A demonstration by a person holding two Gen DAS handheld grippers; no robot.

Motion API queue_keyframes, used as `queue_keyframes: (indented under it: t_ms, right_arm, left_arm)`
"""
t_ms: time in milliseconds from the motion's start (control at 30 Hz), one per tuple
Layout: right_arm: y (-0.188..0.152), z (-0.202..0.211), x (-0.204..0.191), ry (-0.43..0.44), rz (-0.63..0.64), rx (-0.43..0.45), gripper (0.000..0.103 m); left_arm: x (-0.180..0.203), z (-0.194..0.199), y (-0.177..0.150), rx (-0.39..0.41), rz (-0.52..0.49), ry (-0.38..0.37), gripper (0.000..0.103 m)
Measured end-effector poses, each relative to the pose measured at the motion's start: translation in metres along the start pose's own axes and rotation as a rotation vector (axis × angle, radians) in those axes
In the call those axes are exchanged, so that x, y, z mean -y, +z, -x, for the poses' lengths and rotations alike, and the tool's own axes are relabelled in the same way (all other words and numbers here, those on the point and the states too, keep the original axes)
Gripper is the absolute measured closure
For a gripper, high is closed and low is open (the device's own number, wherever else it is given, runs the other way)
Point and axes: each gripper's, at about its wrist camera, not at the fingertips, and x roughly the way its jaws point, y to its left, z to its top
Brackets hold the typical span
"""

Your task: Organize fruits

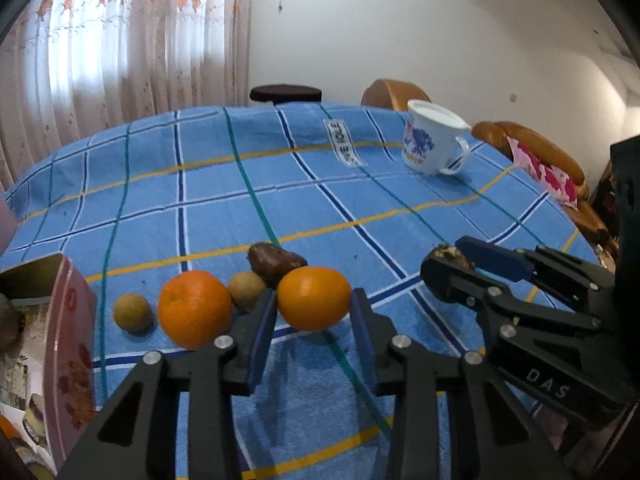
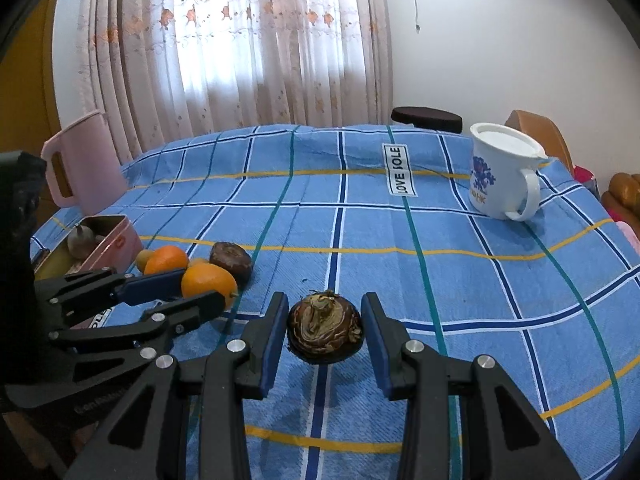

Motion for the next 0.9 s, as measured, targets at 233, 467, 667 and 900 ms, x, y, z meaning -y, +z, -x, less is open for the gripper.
queue_keyframes:
  t_ms: [233, 467, 667, 900]
  right_arm:
    - [0.0, 0.009, -0.003, 0.021, 0.022, 0.044, 0.063]
    - [-0.001, 0.015, -0.004, 0.038, 0.028, 0.078, 0.063]
    - [-0.002, 0.02, -0.005, 0.046, 0.031, 0.102, 0.063]
    - [-0.004, 0.027, -0.007, 0.058, 0.047, 0.139, 0.063]
  left_arm:
    - [0.0, 0.013, -0.002, 0.074, -0.007, 0.015, 0.064]
    - [0.001, 0.021, -0.003, 0.13, -0.014, 0.027, 0.064]
    - [0.005, 0.029, -0.005, 0.168, -0.029, 0.046, 0.064]
    - [0.005, 0.033, -0.006, 0.196, -0.03, 0.057, 0.064]
